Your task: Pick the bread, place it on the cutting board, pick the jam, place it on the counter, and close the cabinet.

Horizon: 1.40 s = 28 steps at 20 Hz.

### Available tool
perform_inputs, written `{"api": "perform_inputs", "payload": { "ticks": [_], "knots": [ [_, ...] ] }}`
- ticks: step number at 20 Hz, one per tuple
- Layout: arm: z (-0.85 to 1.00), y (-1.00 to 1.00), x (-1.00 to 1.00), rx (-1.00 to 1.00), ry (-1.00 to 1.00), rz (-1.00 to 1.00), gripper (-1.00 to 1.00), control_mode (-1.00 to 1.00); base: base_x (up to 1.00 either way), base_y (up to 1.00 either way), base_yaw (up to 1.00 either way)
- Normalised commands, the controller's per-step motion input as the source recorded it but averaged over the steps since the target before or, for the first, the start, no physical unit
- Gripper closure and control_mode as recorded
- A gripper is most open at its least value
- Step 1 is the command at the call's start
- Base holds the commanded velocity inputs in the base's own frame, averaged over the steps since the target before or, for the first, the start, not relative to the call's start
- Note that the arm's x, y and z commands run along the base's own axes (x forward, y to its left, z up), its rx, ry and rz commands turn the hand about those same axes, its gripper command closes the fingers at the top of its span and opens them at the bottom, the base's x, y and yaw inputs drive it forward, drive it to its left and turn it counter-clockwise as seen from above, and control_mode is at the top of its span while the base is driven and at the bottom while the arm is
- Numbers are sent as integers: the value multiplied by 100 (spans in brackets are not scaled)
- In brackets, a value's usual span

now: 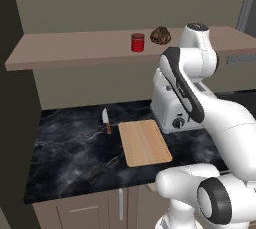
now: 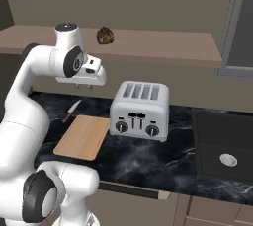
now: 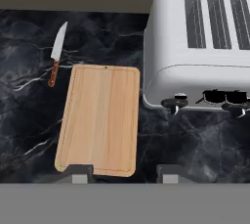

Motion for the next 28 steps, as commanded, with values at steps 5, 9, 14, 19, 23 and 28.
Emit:
{"api": "perform_inputs", "payload": {
  "ticks": [5, 9, 14, 19, 23, 28],
  "knots": [
    [0, 0, -9, 0, -13, 0, -100, -100, 0, 0, 0],
    [2, 0, -23, 0, -29, 0, -100, -100, 0, 0, 0],
    [8, 0, -23, 0, -37, 0, -100, -100, 0, 0, 0],
    [15, 0, -17, 0, -34, 0, -100, -100, 0, 0, 0],
    [25, 0, -6, 0, -12, 0, -100, -100, 0, 0, 0],
    [28, 0, -5, 0, -11, 0, -100, -100, 0, 0, 0]
  ]
}}
